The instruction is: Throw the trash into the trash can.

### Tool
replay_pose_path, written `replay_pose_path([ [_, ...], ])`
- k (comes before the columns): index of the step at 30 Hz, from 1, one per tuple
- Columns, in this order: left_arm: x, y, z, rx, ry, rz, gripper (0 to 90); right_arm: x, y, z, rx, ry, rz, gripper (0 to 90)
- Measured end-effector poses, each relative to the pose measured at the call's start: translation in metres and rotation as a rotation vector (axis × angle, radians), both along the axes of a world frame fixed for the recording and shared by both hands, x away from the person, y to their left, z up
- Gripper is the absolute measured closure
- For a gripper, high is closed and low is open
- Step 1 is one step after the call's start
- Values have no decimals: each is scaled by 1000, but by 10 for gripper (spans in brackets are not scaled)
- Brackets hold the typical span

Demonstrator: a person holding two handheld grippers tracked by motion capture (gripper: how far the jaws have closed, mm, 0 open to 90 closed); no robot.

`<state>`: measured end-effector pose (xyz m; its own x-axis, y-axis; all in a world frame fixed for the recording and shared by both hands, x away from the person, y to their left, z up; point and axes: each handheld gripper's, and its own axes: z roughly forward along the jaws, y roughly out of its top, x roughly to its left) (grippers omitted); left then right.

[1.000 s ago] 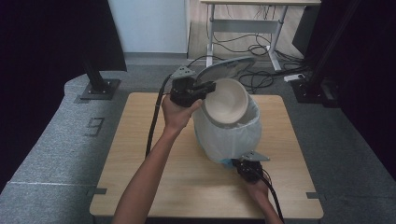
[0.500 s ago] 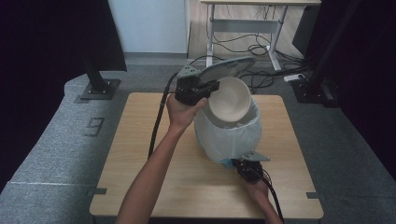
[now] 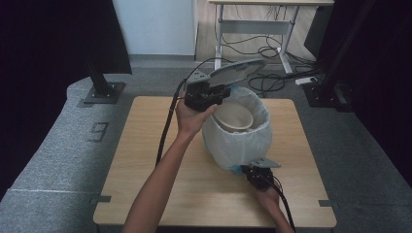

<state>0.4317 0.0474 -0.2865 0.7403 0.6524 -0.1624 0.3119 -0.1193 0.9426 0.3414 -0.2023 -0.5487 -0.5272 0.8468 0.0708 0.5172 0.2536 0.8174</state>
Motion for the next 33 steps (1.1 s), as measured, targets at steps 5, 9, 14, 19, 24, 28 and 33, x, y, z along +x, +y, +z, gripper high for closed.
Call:
replay_pose_path([
  [5,-4,5,-2,5,-8,-12,658,0,0,0,1,1,0,894],
  [9,-8,9,-3,32,6,-47,605,0,0,0,0,0,0,894],
  [14,-19,18,-5,84,9,-53,512,0,0,0,1,1,1,894],
  [19,-29,31,-10,97,0,-53,460,0,0,0,0,1,-1,894],
  [24,-40,45,-15,107,-7,-50,424,0,0,0,1,2,0,894],
  [28,-48,57,-21,98,3,-39,414,0,0,0,-2,-2,1,894],
  [33,-57,70,-28,101,3,-30,413,0,0,0,-2,-3,0,894],
])
